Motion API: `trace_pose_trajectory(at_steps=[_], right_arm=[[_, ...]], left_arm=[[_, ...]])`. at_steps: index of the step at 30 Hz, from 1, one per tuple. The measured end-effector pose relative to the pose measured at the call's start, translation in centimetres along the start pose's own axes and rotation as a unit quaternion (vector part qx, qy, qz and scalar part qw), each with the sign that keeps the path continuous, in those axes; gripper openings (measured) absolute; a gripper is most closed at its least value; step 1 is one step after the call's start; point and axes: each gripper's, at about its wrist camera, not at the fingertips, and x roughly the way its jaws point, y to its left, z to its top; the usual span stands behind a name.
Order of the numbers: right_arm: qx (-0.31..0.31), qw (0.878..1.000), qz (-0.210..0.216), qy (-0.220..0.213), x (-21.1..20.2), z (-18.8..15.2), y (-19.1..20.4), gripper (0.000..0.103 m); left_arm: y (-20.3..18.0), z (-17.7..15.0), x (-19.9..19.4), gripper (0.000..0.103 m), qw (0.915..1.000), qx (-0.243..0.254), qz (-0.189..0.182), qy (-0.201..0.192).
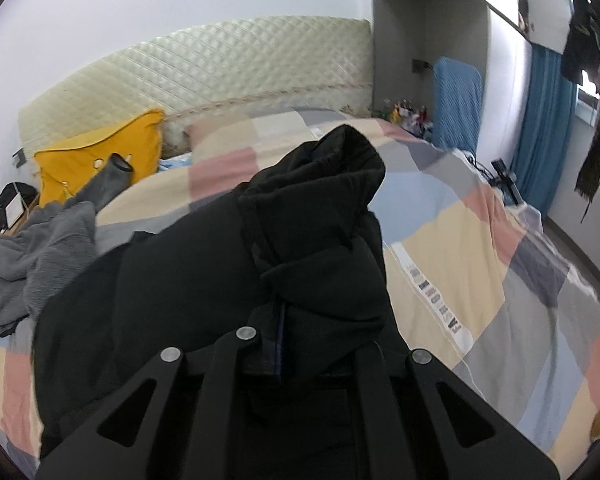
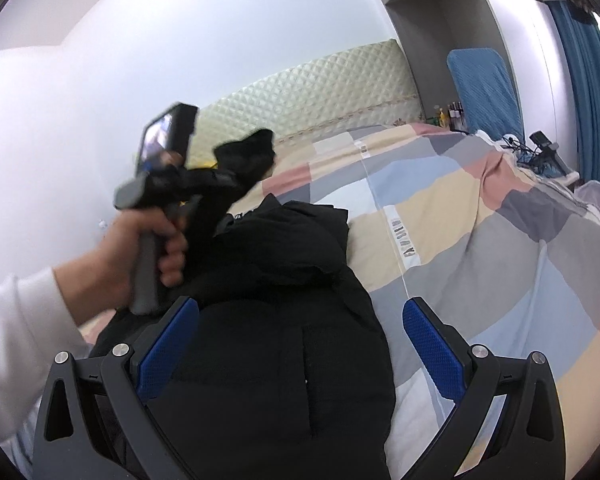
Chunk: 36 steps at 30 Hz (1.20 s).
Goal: Fold large clothes
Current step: 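Lift the sleeve and carry it across the jacket toward the right gripper, then lay the sleeve on the jacket and open the left gripper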
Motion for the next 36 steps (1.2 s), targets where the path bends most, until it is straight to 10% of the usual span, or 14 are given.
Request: trace_pose_trajectory(at_steps=[6, 17, 26, 29, 31, 36], right_arm=[[0.000, 1.000, 0.009, 0.004, 0.4, -0.1, -0.1, 0.103], [-0.002, 1.000, 0.008, 0.014, 1.4, -0.5, -0.1, 0.103], [-0.007, 1.000, 0.004, -0.002, 1.1, -0.7, 0.0, 0.103], [-0.022, 1.000, 0.007, -0.008, 0.9, -0.7, 0.7, 0.103], [-0.034, 0.999, 0.006, -0.010, 0.8, -0.7, 1.2, 0.103], [-0.050, 0.999, 0.002, -0.014, 0.1, -0.8, 2.1, 0.103]], left_arm=[[-2.8, -2.2, 3.1, 0.007, 0.9995, 0.030, -0.007, 0.007], [-3.1, -4.3, 11.5, 0.009, 0.9872, 0.025, -0.007, 0.158], [-3.3, -3.6, 7.3, 0.013, 0.9921, 0.011, -0.011, 0.124], [-2.5, -3.1, 4.1, 0.029, 0.9937, -0.004, -0.019, 0.110], [-2.0, -2.6, 1.2, 0.076, 0.9960, -0.011, -0.015, 0.087], [-0.2, -1.6, -5.3, 0.081, 0.9987, -0.027, -0.014, 0.041]])
